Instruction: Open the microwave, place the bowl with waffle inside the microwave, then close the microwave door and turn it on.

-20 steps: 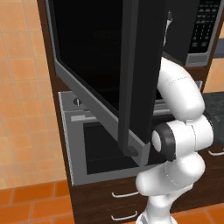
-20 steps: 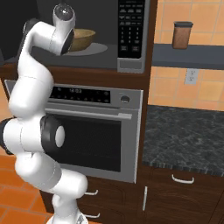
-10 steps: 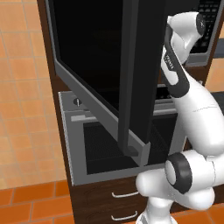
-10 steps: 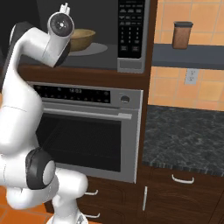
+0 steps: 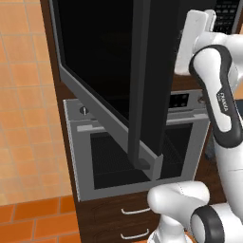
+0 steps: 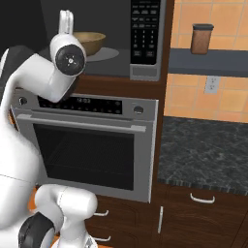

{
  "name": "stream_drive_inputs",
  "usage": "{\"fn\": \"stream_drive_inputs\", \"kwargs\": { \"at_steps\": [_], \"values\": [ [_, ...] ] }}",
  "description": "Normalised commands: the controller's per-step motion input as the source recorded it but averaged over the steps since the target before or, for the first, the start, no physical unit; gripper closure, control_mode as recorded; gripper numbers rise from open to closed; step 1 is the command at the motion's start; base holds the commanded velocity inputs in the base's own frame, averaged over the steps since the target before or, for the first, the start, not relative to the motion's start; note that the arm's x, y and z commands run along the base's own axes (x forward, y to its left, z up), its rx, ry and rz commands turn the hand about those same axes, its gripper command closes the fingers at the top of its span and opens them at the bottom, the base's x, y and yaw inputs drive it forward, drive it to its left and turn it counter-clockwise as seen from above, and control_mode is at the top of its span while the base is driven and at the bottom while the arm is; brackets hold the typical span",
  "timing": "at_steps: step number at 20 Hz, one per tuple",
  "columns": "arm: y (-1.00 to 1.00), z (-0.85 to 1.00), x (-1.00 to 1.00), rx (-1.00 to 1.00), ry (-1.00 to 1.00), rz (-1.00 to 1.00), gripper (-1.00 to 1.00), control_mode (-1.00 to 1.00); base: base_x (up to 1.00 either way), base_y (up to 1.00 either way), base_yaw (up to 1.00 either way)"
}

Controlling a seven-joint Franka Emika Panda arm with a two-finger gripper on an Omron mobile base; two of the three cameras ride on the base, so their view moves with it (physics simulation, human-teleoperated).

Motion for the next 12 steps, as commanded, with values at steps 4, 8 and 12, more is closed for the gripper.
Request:
{"fn": "stream_drive_inputs", "kwargs": {
  "at_steps": [4, 8, 12],
  "values": [
    [-0.09, 0.00, -1.00, -0.15, -0.11, 0.00, 1.00, -1.00, 0.00, 0.00, 0.00],
    [0.00, 0.00, -1.00, -0.20, -0.09, 0.00, 1.00, -1.00, 0.00, 0.00, 0.00],
    [0.00, 0.00, -1.00, -0.20, -0.12, 0.00, 1.00, -1.00, 0.00, 0.00, 0.00]
  ]
}}
